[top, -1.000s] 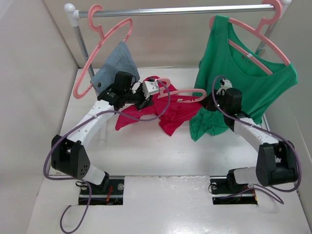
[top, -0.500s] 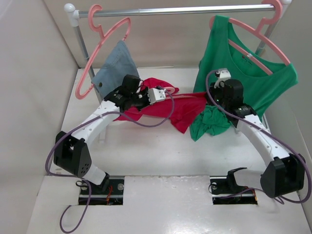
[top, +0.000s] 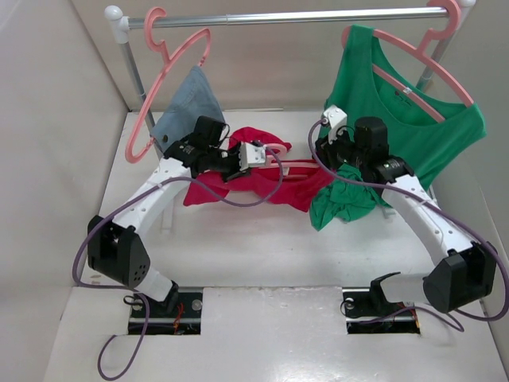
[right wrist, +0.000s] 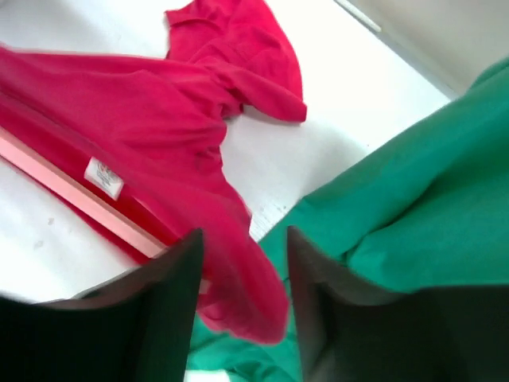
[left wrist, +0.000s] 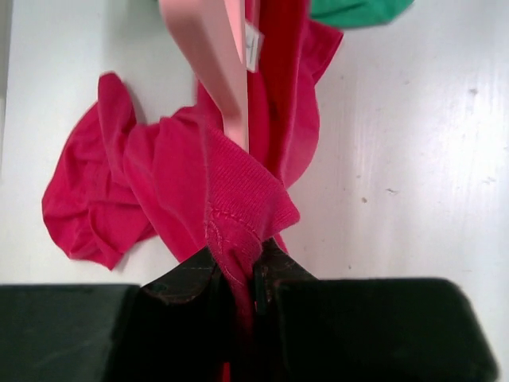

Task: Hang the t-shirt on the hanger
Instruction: Place tshirt on hanger

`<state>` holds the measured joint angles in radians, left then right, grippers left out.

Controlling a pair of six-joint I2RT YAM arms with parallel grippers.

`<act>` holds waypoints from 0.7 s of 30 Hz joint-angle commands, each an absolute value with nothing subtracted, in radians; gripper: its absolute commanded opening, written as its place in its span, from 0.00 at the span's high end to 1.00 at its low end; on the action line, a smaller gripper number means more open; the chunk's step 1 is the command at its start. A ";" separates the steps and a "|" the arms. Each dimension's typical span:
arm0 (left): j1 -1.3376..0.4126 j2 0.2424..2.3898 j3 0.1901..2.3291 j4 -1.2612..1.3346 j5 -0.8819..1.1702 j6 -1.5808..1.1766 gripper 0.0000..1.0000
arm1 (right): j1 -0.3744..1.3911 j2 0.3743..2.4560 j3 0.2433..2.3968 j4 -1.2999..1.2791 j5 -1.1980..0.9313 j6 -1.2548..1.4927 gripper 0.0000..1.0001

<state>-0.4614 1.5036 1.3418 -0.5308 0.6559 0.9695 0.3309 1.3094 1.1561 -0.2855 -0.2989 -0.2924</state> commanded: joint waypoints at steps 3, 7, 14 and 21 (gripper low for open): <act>-0.419 1.480 1.462 -0.649 0.949 1.022 1.00 | 0.336 1.279 1.321 -0.472 -0.414 -0.503 0.33; -0.419 1.502 1.476 -0.673 0.973 1.042 1.00 | 0.402 1.269 1.371 -0.518 -0.477 -0.571 0.27; -0.419 1.502 1.485 -0.663 0.982 1.042 1.00 | 0.543 1.304 1.348 -0.482 -0.550 -0.623 0.30; -0.419 1.483 1.485 -0.663 0.963 1.042 1.00 | 0.552 1.344 1.382 -0.518 -0.556 -0.653 0.43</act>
<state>-0.4179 1.5166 1.4334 -0.6712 0.8993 1.0283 0.5442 1.3487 1.3304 -0.4984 -0.5316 -0.6224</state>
